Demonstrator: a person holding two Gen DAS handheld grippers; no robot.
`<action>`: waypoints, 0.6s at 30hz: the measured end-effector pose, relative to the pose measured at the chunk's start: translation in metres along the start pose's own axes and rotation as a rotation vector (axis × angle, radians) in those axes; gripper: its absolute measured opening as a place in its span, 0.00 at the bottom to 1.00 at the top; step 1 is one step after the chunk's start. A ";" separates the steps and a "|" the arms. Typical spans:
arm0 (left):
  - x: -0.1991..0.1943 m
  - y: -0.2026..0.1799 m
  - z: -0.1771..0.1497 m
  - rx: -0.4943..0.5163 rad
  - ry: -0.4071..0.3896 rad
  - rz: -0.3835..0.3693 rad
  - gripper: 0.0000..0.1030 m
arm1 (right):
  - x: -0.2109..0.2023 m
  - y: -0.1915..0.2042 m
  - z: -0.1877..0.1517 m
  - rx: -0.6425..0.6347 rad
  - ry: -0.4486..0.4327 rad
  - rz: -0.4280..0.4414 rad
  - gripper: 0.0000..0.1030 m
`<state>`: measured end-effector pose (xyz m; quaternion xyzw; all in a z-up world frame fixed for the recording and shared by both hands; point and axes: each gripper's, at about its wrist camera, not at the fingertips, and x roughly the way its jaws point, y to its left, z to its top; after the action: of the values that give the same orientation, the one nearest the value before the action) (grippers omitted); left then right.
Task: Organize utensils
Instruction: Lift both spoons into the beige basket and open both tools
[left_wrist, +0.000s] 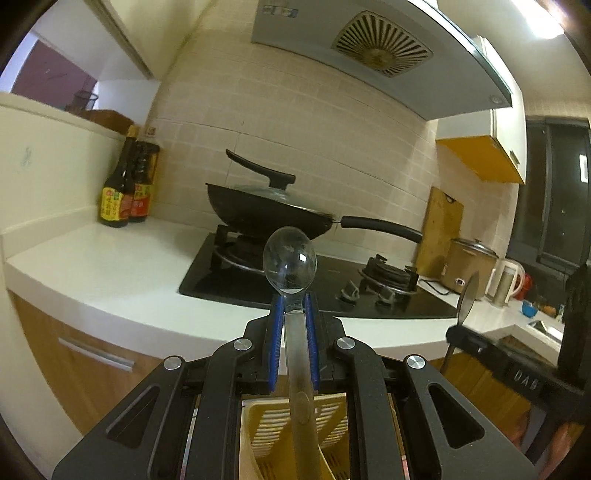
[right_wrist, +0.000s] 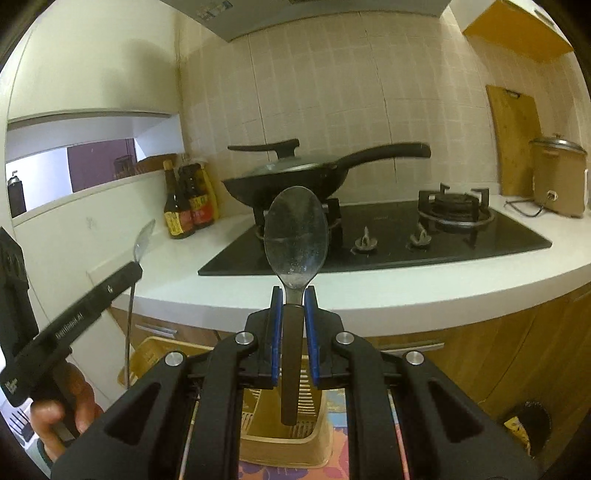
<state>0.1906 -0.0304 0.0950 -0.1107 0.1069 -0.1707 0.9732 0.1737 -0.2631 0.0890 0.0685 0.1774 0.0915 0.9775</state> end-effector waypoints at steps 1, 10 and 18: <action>0.000 0.001 0.000 0.000 -0.003 0.007 0.10 | 0.002 0.000 -0.001 0.004 0.007 0.005 0.09; 0.001 0.004 -0.015 0.015 -0.009 0.022 0.10 | 0.006 0.016 -0.020 -0.063 0.028 -0.017 0.09; -0.016 0.015 -0.031 -0.012 0.081 -0.039 0.28 | 0.000 0.016 -0.033 -0.068 0.101 0.030 0.27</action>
<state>0.1734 -0.0163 0.0641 -0.1116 0.1449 -0.1931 0.9640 0.1591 -0.2439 0.0607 0.0333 0.2223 0.1157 0.9675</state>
